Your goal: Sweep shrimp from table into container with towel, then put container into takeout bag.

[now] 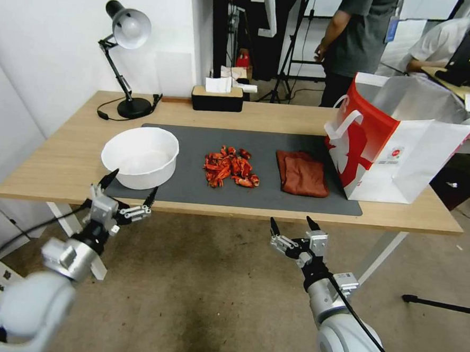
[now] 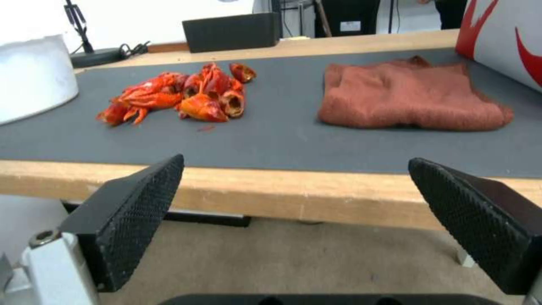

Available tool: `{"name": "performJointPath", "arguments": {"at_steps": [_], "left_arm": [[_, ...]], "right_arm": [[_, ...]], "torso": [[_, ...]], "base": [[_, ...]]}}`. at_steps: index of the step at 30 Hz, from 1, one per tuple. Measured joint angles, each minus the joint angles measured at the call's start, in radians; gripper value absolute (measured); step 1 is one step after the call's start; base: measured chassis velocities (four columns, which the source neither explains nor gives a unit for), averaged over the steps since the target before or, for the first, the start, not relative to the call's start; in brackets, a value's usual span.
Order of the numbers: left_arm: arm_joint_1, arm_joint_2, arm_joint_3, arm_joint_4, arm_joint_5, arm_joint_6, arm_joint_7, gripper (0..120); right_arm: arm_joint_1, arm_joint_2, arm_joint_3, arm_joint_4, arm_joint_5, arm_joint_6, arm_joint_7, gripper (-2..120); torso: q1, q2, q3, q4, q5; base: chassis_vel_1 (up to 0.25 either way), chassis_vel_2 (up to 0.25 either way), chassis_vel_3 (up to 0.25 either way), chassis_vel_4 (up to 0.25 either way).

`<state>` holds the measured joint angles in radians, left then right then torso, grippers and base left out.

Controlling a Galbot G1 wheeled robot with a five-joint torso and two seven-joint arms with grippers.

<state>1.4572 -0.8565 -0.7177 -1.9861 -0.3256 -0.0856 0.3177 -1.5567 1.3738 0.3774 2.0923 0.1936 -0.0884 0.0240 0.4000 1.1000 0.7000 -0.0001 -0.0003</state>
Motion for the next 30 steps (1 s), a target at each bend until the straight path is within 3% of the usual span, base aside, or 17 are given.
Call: {"name": "performJointPath", "arguments": {"at_steps": [1, 3, 4, 5, 8, 9, 11, 12, 14, 15, 17, 18, 21, 30], "left_arm": [[0.0, 0.0, 0.0, 0.0, 0.0, 0.0, 0.0, 100], [-0.068, 0.13, 0.01, 0.049, -0.042, 0.007, 0.072, 100], [-0.115, 0.199, 0.015, 0.077, -0.064, 0.026, 0.136, 100], [-0.115, 0.199, 0.015, 0.077, -0.064, 0.026, 0.136, 100], [-0.204, 0.34, 0.036, 0.141, -0.074, 0.054, 0.36, 100], [-0.204, 0.34, 0.036, 0.141, -0.074, 0.054, 0.36, 100], [-0.22, 0.442, 0.038, 0.172, -0.051, 0.072, 0.501, 100], [-0.22, 0.442, 0.038, 0.172, -0.051, 0.072, 0.501, 100], [-0.222, 0.521, 0.043, 0.186, -0.03, 0.09, 0.55, 100], [-0.222, 0.521, 0.043, 0.186, -0.03, 0.09, 0.55, 100], [-0.256, 0.574, 0.074, 0.207, -0.015, 0.105, 0.567, 100], [-0.256, 0.574, 0.074, 0.207, -0.015, 0.105, 0.567, 100], [-0.287, 0.633, 0.114, 0.231, -0.007, 0.12, 0.582, 100], [-0.26, 0.688, 0.122, 0.212, -0.006, 0.114, 0.554, 100]], "right_arm": [[0.0, 0.0, 0.0, 0.0, 0.0, 0.0, 0.0, 100], [-0.011, -0.002, 0.001, -0.003, -0.005, 0.008, 0.0, 100], [-0.016, -0.002, 0.001, -0.005, -0.006, 0.011, 0.0, 100], [-0.016, -0.002, 0.001, -0.005, -0.006, 0.011, 0.0, 100], [-0.019, -0.001, -0.005, -0.007, -0.011, 0.013, 0.001, 100], [-0.019, -0.001, -0.005, -0.007, -0.011, 0.013, 0.001, 100], [0.0, -0.01, -0.022, -0.018, -0.013, 0.012, 0.001, 100], [0.0, -0.01, -0.022, -0.018, -0.013, 0.012, 0.001, 100], [0.018, -0.021, -0.039, -0.032, -0.014, 0.012, 0.001, 100], [0.018, -0.021, -0.039, -0.032, -0.014, 0.012, 0.001, 100], [0.017, -0.024, -0.045, -0.036, -0.016, 0.013, -0.001, 100], [0.017, -0.024, -0.045, -0.036, -0.016, 0.013, -0.001, 100], [0.001, -0.022, -0.048, -0.038, -0.028, 0.025, -0.004, 100], [-0.009, -0.014, -0.059, -0.036, -0.046, 0.034, -0.005, 100]], "torso": [[0.0, 0.0, 0.0, 0.0, 0.0], [0.0, 0.0, 0.0, 0.0001, -0.0003], [0.0, 0.0, 0.0, -0.0005, 0.0004], [0.0, 0.0, 0.0, -0.0005, 0.0004], [0.0, 0.0, 0.0, -0.0005, -0.0003], [0.0, 0.0, 0.0, -0.0005, -0.0003], [0.0, 0.0, 0.0, 0.0004, 0.0], [0.0, 0.0, 0.0, 0.0004, 0.0], [0.0, 0.0, 0.0, 0.0006, 0.0003], [0.0, 0.0, 0.0, 0.0006, 0.0003], [0.0, 0.0, 0.0, 0.0003, 0.0], [0.0, 0.0, 0.0, 0.0003, 0.0], [0.0, 0.0, 0.0, 0.0, 0.0], [0.0, 0.0, 0.0, 0.0002, 0.0001]], "base": [[0.0, 0.0, 0.0, 0.0], [0.0, 0.0, 0.0, 0.0], [0.0, 0.0, 0.0, 0.0], [0.0, 0.0, 0.0, 0.0], [0.0, 0.0, 0.0, 0.0], [0.0, 0.0, 0.0, 0.0], [0.0, 0.0, 0.0, 0.0], [0.0, 0.0, 0.0, 0.0], [0.0, 0.0, 0.0, 0.0], [0.0, 0.0, 0.0, 0.0], [0.0, 0.0, 0.0, 0.0], [0.0, 0.0, 0.0, 0.0], [0.0, 0.0, 0.0, 0.0], [0.0, 0.0, 0.0, 0.0]]}}
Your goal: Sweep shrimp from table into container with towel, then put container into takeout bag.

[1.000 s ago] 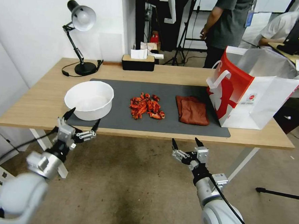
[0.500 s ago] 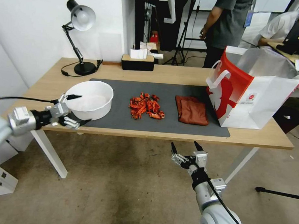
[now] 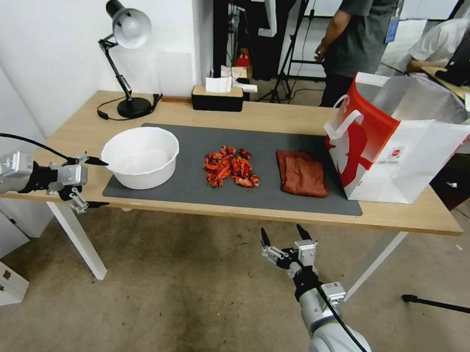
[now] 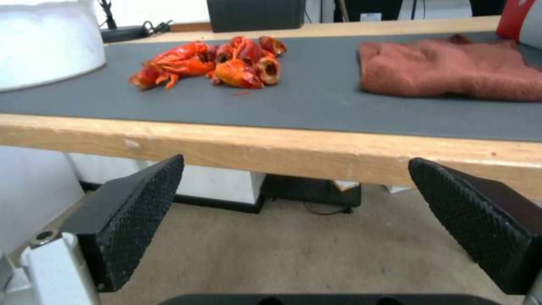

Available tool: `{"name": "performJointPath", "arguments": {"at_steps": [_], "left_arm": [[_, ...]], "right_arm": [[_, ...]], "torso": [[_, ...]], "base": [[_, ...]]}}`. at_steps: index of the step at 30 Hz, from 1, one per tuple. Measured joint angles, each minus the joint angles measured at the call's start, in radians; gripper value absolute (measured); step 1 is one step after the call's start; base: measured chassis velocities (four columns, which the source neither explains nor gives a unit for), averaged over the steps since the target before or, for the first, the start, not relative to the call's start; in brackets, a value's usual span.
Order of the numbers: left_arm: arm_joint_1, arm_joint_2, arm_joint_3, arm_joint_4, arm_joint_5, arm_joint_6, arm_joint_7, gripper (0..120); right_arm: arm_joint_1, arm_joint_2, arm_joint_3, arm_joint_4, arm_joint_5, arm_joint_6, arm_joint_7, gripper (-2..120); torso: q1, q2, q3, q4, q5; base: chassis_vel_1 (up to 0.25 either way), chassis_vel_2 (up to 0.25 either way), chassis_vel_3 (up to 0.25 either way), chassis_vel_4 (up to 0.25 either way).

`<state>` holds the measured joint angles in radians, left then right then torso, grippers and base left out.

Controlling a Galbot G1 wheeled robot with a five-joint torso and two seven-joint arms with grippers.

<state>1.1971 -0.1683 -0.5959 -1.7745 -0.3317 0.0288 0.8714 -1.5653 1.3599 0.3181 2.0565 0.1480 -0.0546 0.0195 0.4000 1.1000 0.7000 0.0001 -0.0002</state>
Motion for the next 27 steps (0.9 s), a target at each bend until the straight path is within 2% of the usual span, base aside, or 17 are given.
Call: {"name": "performJointPath", "arguments": {"at_steps": [5, 10, 12, 13, 14, 17, 18, 20, 21, 22, 23, 24, 26, 27], "left_arm": [[0.004, 0.021, 0.01, -0.017, 0.009, -0.051, -0.075, 100], [0.005, 0.008, 0.034, -0.031, 0.015, -0.078, -0.132, 100], [-0.011, -0.014, 0.077, -0.033, 0.022, -0.097, -0.186, 100], [-0.038, -0.029, 0.117, -0.031, 0.034, -0.113, -0.207, 100], [-0.038, -0.029, 0.117, -0.031, 0.034, -0.113, -0.207, 100], [-0.144, -0.064, 0.208, -0.025, 0.084, -0.136, -0.218, 100], [-0.144, -0.064, 0.208, -0.025, 0.084, -0.136, -0.218, 100], [-0.22, -0.076, 0.257, -0.014, 0.096, -0.138, -0.203, 100], [-0.22, -0.076, 0.257, -0.014, 0.096, -0.138, -0.203, 100], [-0.278, -0.083, 0.296, -0.002, 0.108, -0.138, -0.183, 100], [-0.311, -0.087, 0.318, 0.007, 0.121, -0.138, -0.167, 100], [-0.311, -0.087, 0.318, 0.007, 0.121, -0.138, -0.167, 100], [-0.377, -0.1, 0.38, 0.026, 0.153, -0.128, -0.125, 100], [-0.377, -0.1, 0.38, 0.026, 0.153, -0.128, -0.125, 100]], "right_arm": [[-0.005, 0.014, -0.007, 0.001, -0.015, 0.002, 0.0, 100], [-0.014, 0.021, -0.008, -0.003, -0.022, 0.01, 0.0, 100], [-0.016, 0.022, -0.008, -0.006, -0.023, 0.012, 0.0, 100], [-0.017, 0.022, -0.006, -0.007, -0.023, 0.013, 0.0, 100], [-0.017, 0.022, -0.006, -0.007, -0.023, 0.013, 0.0, 100], [-0.017, 0.021, -0.002, -0.009, -0.024, 0.014, 0.0, 100], [-0.017, 0.021, -0.002, -0.009, -0.024, 0.014, 0.0, 100], [-0.018, 0.022, -0.001, -0.01, -0.025, 0.014, 0.0, 100], [-0.018, 0.022, -0.001, -0.01, -0.025, 0.014, 0.0, 100], [-0.019, 0.022, 0.0, -0.01, -0.026, 0.014, 0.0, 100], [-0.02, 0.023, 0.0, -0.01, -0.027, 0.014, 0.001, 100], [-0.02, 0.023, 0.0, -0.01, -0.027, 0.014, 0.001, 100], [-0.022, 0.023, 0.001, -0.01, -0.028, 0.014, 0.001, 100], [-0.022, 0.023, 0.001, -0.01, -0.028, 0.014, 0.001, 100]], "torso": [[0.0, 0.0, 0.0, -0.0001, 0.0001], [0.0, 0.0, 0.0, -0.0001, 0.0002], [0.0, 0.0, 0.0, -0.0001, 0.0001], [0.0, 0.0, 0.0, 0.0, 0.0], [0.0, 0.0, 0.0, 0.0, 0.0], [0.0, 0.0, 0.0, 0.0, 0.0], [0.0, 0.0, 0.0, 0.0, 0.0], [0.0, 0.0, 0.0, -0.0005, 0.0004], [0.0, 0.0, 0.0, -0.0005, 0.0004], [0.0, 0.0, 0.0, -0.0003, 0.0002], [0.0, 0.0, 0.0, -0.0003, 0.0004], [0.0, 0.0, 0.0, -0.0003, 0.0004], [0.0, 0.0, 0.0, 0.0, 0.0], [0.0, 0.0, 0.0, 0.0, 0.0]], "base": [[0.0, 0.0, 0.0, 0.0], [0.0, 0.0, 0.0, 0.0], [0.0, 0.0, 0.0, 0.0], [0.0, 0.0, 0.0, 0.0], [0.0, 0.0, 0.0, 0.0], [0.0, 0.0, 0.0, 0.0], [0.0, 0.0, 0.0, 0.0], [0.0, 0.0, 0.0, 0.0], [0.0, 0.0, 0.0, 0.0], [0.0, 0.0, 0.0, 0.0], [0.0, 0.0, 0.0, 0.0], [0.0, 0.0, 0.0, 0.0], [0.0, 0.0, 0.0, 0.0], [0.0, 0.0, 0.0, 0.0]]}}
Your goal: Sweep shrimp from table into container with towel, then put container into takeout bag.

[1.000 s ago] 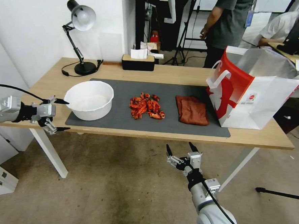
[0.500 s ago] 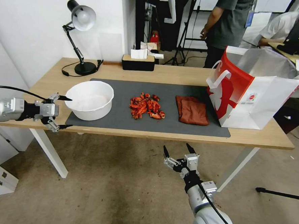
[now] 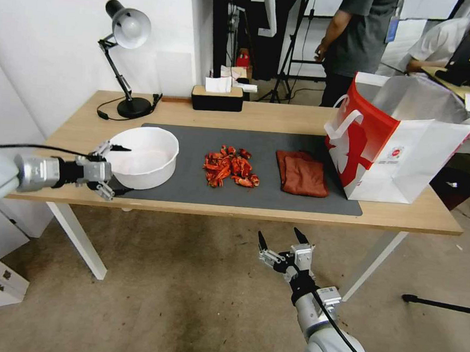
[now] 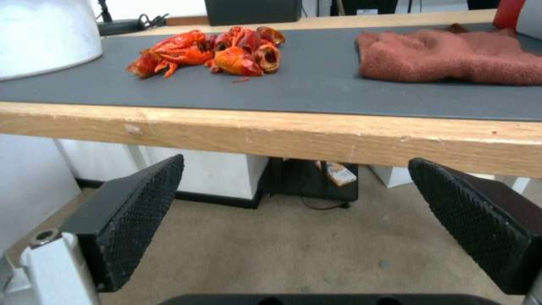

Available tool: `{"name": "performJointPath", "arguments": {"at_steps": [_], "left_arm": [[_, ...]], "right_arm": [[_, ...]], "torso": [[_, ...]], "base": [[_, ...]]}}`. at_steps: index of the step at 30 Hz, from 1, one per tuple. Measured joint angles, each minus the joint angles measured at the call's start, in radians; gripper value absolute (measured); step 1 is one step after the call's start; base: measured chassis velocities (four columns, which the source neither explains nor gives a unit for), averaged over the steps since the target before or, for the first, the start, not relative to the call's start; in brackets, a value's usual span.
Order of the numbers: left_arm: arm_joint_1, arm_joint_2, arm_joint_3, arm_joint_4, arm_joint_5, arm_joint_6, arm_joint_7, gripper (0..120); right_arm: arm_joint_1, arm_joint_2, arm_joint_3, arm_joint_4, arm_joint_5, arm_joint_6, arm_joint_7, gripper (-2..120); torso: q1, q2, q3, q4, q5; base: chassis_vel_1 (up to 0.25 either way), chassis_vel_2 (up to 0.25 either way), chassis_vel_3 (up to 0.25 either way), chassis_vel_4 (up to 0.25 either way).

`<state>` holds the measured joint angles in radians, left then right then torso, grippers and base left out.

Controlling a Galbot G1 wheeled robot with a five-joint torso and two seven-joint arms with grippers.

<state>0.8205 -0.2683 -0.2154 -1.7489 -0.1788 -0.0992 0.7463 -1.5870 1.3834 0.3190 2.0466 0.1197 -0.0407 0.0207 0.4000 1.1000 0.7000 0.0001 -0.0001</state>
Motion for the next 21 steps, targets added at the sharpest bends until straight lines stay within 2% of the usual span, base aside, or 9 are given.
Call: {"name": "performJointPath", "arguments": {"at_steps": [2, 3, 6, 9, 10, 12, 16, 18, 21], "left_arm": [[-0.045, -0.012, 0.05, 0.014, 0.021, 0.007, 0.027, 100], [-0.045, -0.012, 0.05, 0.014, 0.021, 0.007, 0.027, 100], [-0.177, -0.033, 0.178, 0.052, 0.047, 0.011, 0.062, 100], [-0.224, -0.04, 0.227, 0.067, 0.053, 0.011, 0.073, 100], [-0.309, -0.056, 0.309, 0.092, 0.06, 0.011, 0.09, 100], [-0.388, -0.077, 0.369, 0.117, 0.077, 0.012, 0.122, 100], [-0.447, -0.094, 0.411, 0.135, 0.101, 0.016, 0.152, 100], [-0.507, -0.111, 0.458, 0.158, 0.144, 0.024, 0.21, 100], [-0.539, -0.128, 0.489, 0.173, 0.178, 0.03, 0.249, 95]], "right_arm": [[-0.001, 0.001, 0.0, 0.0, -0.002, 0.0, 0.0, 100], [-0.001, 0.001, 0.0, 0.0, -0.002, 0.0, 0.0, 100], [-0.004, 0.003, 0.002, -0.002, -0.004, 0.0, 0.001, 100], [-0.005, 0.004, 0.002, -0.003, -0.004, 0.0, 0.001, 100], [-0.006, 0.006, 0.004, -0.005, -0.005, 0.001, 0.002, 100], [-0.009, 0.009, 0.006, -0.008, -0.005, 0.003, 0.004, 100], [-0.011, 0.009, 0.012, -0.011, -0.005, 0.005, 0.006, 100], [-0.011, 0.009, 0.016, -0.017, -0.005, 0.009, 0.007, 100], [-0.011, 0.01, 0.017, -0.022, -0.005, 0.011, 0.007, 100]], "torso": [[0.0, 0.0, 0.0, 0.0, 0.0003], [0.0, 0.0, 0.0, 0.0, 0.0003], [0.0, 0.0, 0.0, 0.0, 0.0002], [0.0, 0.0, 0.0, 0.0, 0.0006], [0.0, 0.0, 0.0, -0.0002, -0.0003], [0.0, 0.0, 0.0, -0.0004, 0.0009], [0.0, 0.0, 0.0, -0.0002, -0.0002], [0.0, 0.0, 0.0, 0.0001, 0.0005], [0.0, 0.0, 0.0, -0.0001, 0.0001]], "base": [[0.0, 0.0, 0.0, 0.0], [0.0, 0.0, 0.0, 0.0], [0.0, 0.0, 0.0, 0.0], [0.0, 0.0, 0.0, 0.0], [0.0, 0.0, 0.0, 0.0], [0.0, 0.0, 0.0, 0.0], [0.0, 0.0, 0.0, 0.0], [0.0, 0.0, 0.0, 0.0], [0.0, 0.0, 0.0, 0.0]]}}
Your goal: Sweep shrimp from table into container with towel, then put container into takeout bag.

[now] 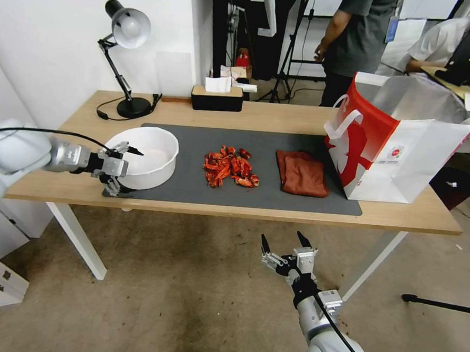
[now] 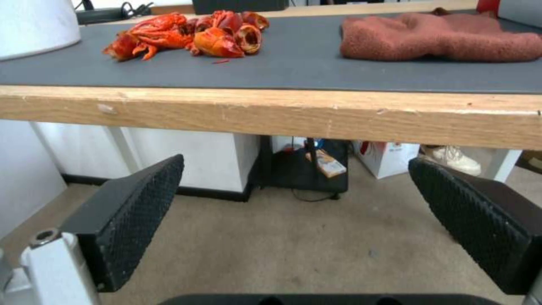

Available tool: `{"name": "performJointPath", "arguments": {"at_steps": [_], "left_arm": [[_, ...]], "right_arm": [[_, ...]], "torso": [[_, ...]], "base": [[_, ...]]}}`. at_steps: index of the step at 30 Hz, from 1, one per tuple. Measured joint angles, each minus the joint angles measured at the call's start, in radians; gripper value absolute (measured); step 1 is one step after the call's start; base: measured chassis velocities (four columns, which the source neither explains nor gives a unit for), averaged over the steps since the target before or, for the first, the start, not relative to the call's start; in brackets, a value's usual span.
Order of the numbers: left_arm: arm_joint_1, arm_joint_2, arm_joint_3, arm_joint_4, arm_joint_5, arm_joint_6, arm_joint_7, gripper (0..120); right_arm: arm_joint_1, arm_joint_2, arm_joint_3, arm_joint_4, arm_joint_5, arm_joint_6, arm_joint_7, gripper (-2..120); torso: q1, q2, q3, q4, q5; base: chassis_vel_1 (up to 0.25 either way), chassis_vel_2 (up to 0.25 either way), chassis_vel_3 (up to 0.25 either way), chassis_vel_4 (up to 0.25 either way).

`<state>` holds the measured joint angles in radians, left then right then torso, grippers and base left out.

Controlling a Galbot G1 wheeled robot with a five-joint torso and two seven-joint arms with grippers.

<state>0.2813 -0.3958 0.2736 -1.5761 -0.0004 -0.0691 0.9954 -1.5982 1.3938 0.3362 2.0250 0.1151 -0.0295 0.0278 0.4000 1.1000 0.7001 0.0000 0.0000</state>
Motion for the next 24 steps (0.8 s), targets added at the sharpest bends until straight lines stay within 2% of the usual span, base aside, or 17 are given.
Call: {"name": "performJointPath", "arguments": {"at_steps": [2, 4, 8, 10, 11, 12, 13, 15, 16, 19, 20, 22, 24], "left_arm": [[-0.009, -0.006, 0.012, 0.004, 0.016, 0.002, 0.014, 93], [-0.041, -0.019, 0.055, 0.013, 0.052, 0.004, 0.038, 81], [-0.07, -0.031, 0.09, 0.023, 0.068, 0.004, 0.049, 71], [-0.106, -0.046, 0.121, 0.04, 0.081, 0.004, 0.067, 58], [-0.106, -0.046, 0.121, 0.04, 0.081, 0.004, 0.067, 58], [-0.123, -0.052, 0.137, 0.048, 0.086, 0.003, 0.073, 52], [-0.123, -0.052, 0.137, 0.048, 0.086, 0.003, 0.073, 52], [-0.151, -0.059, 0.16, 0.06, 0.089, 0.002, 0.084, 41], [-0.151, -0.059, 0.16, 0.06, 0.089, 0.002, 0.084, 41], [-0.172, -0.064, 0.176, 0.067, 0.09, -0.002, 0.098, 26], [-0.172, -0.064, 0.176, 0.067, 0.09, -0.002, 0.098, 26], [-0.175, -0.065, 0.183, 0.067, 0.094, -0.006, 0.1, 16], [-0.174, -0.065, 0.183, 0.066, 0.094, -0.007, 0.1, 13]], "right_arm": [[0.0, 0.002, 0.0, -0.002, 0.0, 0.001, 0.0, 100], [0.0, 0.006, -0.002, -0.007, 0.0, 0.002, 0.001, 100], [0.0, 0.007, -0.002, -0.011, -0.001, 0.004, 0.001, 100], [-0.001, 0.008, -0.002, -0.013, -0.001, 0.006, 0.001, 100], [-0.001, 0.008, -0.002, -0.013, -0.001, 0.006, 0.001, 100], [-0.002, 0.008, -0.001, -0.014, -0.001, 0.008, 0.001, 100], [-0.002, 0.008, -0.001, -0.014, -0.001, 0.008, 0.001, 100], [-0.004, 0.008, 0.001, -0.018, -0.001, 0.011, 0.001, 100], [-0.004, 0.008, 0.001, -0.018, -0.001, 0.011, 0.001, 100], [-0.004, 0.008, 0.002, -0.022, -0.001, 0.014, 0.002, 100], [-0.004, 0.008, 0.002, -0.022, -0.001, 0.014, 0.002, 100], [-0.004, 0.009, 0.002, -0.025, -0.001, 0.017, 0.002, 100], [-0.004, 0.009, 0.002, -0.025, -0.001, 0.017, 0.002, 100]], "torso": [[0.0, 0.0, 0.0, 0.0, 0.0001], [0.0, 0.0, 0.0, 0.0, -0.0001], [0.0, 0.0, 0.0, 0.0002, 0.0], [0.0, 0.0, 0.0, -0.0001, 0.0002], [0.0, 0.0, 0.0, -0.0001, 0.0002], [0.0, 0.0, 0.0, -0.0001, 0.0], [0.0, 0.0, 0.0, -0.0001, 0.0], [0.0, 0.0, 0.0, 0.0, 0.0], [0.0, 0.0, 0.0, 0.0, 0.0], [0.0, 0.0, 0.0, -0.0001, 0.0001], [0.0, 0.0, 0.0, -0.0001, 0.0001], [0.0, 0.0, 0.0, 0.0001, 0.0001], [0.0, 0.0, 0.0, 0.0001, 0.0]], "base": [[0.0, 0.0, 0.0, 0.0], [0.0, 0.0, 0.0, 0.0], [0.0, 0.0, 0.0, 0.0], [0.0, 0.0, 0.0, 0.0], [0.0, 0.0, 0.0, 0.0], [0.0, 0.0, 0.0, 0.0], [0.0, 0.0, 0.0, 0.0], [0.0, 0.0, 0.0, 0.0], [0.0, 0.0, 0.0, 0.0], [0.0, 0.0, 0.0, 0.0], [0.0, 0.0, 0.0, 0.0], [0.0, 0.0, 0.0, 0.0], [0.0, 0.0, 0.0, 0.0]]}}
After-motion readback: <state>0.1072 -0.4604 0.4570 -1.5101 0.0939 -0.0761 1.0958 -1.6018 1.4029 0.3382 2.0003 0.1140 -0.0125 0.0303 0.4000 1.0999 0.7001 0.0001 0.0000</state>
